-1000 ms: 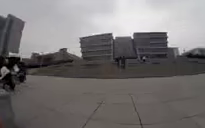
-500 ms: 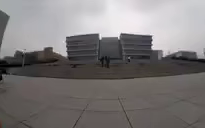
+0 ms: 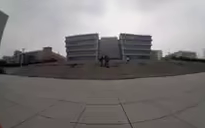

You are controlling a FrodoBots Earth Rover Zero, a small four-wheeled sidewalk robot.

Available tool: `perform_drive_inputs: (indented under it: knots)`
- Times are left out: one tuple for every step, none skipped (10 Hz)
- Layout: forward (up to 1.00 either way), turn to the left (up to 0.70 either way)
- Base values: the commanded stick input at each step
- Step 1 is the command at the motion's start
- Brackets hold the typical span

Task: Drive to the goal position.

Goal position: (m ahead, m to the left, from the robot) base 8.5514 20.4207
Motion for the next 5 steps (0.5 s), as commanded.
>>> perform_drive_inputs:
  knots:
    - [0.7, -0.01]
    - [0.7, -0.01]
    - [0.7, -0.01]
    - [0.7, -0.01]
    - [0.7, -0.01]
